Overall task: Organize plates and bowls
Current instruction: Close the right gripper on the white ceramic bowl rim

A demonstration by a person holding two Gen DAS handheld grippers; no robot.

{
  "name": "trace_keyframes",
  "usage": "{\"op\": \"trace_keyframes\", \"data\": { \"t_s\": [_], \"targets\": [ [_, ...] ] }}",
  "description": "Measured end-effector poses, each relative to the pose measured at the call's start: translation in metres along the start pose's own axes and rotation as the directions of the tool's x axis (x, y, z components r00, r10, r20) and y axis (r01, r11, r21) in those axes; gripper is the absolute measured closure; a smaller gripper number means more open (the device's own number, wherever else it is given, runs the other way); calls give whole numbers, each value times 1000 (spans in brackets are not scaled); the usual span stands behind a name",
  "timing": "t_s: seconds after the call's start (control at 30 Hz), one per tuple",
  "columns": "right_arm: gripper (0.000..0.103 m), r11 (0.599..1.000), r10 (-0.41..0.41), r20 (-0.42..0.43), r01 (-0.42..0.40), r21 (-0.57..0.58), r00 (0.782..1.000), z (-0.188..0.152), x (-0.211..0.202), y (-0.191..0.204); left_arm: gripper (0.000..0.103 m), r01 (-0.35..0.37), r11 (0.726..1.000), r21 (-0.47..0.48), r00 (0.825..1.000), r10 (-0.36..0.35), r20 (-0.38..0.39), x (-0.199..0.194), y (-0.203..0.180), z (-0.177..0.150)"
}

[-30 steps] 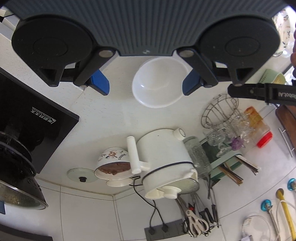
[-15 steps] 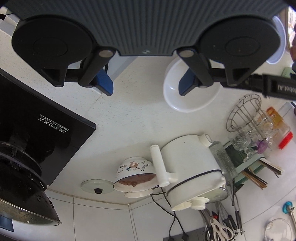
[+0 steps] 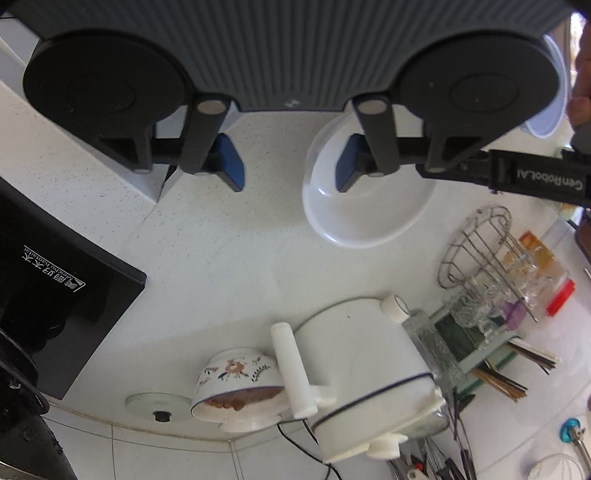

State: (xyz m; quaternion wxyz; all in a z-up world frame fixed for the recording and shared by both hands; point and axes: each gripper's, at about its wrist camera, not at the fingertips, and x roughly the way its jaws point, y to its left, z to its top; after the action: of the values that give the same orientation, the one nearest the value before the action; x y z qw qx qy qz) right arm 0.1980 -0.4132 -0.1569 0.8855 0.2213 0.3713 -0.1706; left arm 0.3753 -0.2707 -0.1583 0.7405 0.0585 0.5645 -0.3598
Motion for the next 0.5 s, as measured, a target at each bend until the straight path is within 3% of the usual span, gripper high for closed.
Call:
{"op": "trace_keyframes", "data": {
  "t_s": [0.13,0.27,0.37,0.43,0.5],
  "targets": [
    [58,1000,1,-18,0,6,1000,2,9,0,56,-18,1000,21,1000,18,-12,6,-1,1],
    [64,1000,10,-47,-9,7,999,2,21,-1,70,-6,1000,-14,1000,5,-29,11,3,1],
    [75,1000,8,-68,-9,-14,998,1,30,1,75,7,999,-44,999,-9,-35,14,5,2],
    [90,999,28,-81,-30,-17,996,2,32,3,76,20,999,-46,999,-22,-38,14,5,2],
    [91,999,34,-83,-36,-18,996,3,31,5,76,34,998,-43,999,-36,-39,11,3,3]
  ]
}}
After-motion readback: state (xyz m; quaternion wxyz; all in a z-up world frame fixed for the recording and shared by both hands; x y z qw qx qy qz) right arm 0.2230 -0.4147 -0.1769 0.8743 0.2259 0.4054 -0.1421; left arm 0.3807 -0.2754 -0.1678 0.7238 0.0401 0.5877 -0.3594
